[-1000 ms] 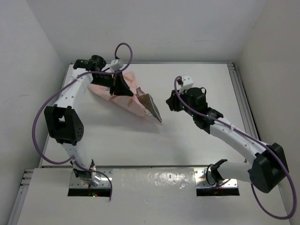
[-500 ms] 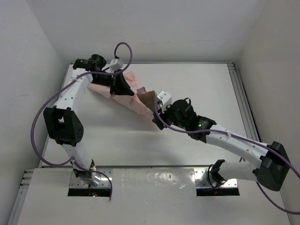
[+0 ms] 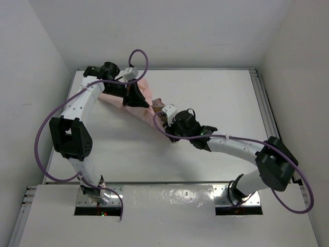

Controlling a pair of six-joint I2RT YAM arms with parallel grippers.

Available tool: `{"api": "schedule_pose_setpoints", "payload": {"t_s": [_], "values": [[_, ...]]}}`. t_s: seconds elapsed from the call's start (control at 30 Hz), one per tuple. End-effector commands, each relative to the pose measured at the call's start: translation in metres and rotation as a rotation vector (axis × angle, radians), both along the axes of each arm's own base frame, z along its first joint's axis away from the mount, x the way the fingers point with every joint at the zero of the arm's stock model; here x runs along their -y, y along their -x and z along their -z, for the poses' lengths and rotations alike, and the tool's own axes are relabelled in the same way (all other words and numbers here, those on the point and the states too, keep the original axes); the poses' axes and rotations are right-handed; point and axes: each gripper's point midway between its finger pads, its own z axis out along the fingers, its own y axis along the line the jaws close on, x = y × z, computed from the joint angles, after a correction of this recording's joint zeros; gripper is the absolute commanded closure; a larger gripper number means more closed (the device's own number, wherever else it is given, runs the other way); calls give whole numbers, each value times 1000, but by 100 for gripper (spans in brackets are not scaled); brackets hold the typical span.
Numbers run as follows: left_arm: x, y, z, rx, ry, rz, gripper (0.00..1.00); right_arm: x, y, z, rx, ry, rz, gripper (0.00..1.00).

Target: Put the pillow into the pillowcase

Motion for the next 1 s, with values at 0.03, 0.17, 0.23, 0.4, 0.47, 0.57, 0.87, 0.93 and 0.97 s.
{"api": "schedule_pose_setpoints", "payload": {"t_s": [0.03,0.17,0.23,0.4,0.47,0.57,0.87,0.93,0.97], "values": [[7,11,-37,102,121,37,100,-7,-1,-5,-3,-100,38,72],[8,10,-37,100,125,40,100,1,5,22,-46,-70,72,84],[7,9,-38,97,126,37,100,10,5,33,-65,-21,99,100],[4,6,-40,107,128,25,100,55,-24,0,118,110,286,100],[2,5,-47,127,136,20,100,78,-41,-46,258,122,409,100],[-2,2,-62,143,177,11,100,84,-57,-119,424,126,408,100],[-3,3,-143,367,281,52,100,74,-65,-305,766,114,344,100],[-3,1,-159,415,286,58,100,71,-60,-347,831,75,351,100],[-4,-1,-163,413,284,56,100,73,-58,-364,865,68,356,100]]}}
